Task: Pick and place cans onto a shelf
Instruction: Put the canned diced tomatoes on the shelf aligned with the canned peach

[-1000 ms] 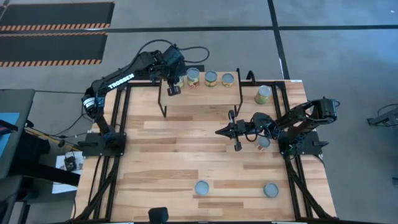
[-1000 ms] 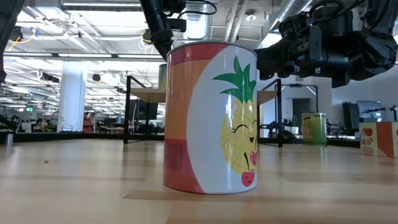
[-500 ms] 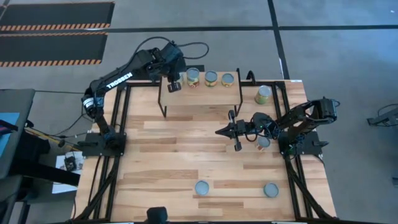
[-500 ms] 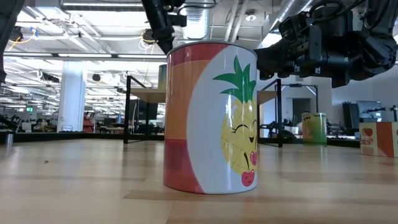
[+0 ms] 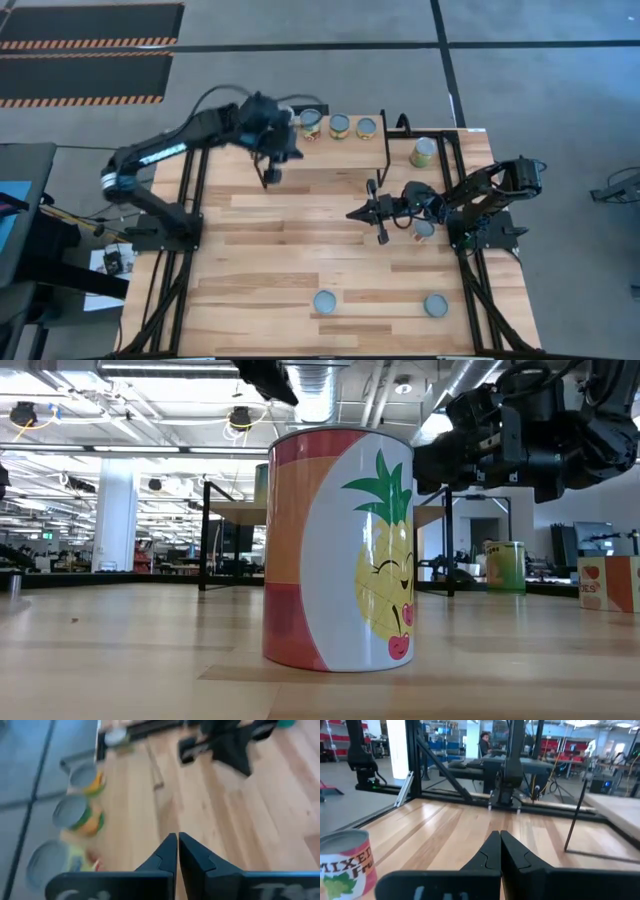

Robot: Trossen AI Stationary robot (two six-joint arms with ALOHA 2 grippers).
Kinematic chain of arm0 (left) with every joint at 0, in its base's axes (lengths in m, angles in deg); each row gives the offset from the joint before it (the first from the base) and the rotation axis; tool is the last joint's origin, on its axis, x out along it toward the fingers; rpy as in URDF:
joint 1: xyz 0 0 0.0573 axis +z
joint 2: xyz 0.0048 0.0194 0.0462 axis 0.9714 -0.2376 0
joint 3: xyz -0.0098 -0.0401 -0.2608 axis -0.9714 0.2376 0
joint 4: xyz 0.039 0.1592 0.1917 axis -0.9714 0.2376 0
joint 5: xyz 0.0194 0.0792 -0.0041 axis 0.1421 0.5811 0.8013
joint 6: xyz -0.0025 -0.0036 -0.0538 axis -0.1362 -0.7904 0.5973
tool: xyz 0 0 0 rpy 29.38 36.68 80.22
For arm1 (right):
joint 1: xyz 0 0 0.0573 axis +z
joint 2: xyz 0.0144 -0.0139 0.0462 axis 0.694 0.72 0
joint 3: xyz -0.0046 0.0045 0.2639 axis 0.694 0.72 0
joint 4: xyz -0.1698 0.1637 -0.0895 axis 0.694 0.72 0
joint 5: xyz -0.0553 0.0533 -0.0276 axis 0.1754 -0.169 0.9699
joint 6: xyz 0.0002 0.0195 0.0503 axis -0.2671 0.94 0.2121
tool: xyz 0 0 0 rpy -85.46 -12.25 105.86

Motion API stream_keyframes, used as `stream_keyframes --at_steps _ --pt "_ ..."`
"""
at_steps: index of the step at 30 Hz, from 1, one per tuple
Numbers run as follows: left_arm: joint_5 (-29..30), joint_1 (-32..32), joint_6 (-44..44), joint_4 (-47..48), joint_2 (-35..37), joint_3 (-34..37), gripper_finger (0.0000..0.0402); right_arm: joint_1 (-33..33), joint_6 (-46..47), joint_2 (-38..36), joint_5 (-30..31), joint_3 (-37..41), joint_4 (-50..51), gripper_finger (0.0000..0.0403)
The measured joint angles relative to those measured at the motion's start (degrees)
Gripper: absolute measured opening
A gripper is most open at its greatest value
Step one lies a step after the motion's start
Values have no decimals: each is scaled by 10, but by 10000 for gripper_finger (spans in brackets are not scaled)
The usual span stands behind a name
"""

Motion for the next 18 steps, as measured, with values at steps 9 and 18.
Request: stream_keyframes --at_steps 9,18 --pt "6 -115 100 -416 138 336 1 16 13 0 13 0 -1 11" --pt "65 -195 176 -870 142 580 1 77 57 -4 30 -6 24 6"
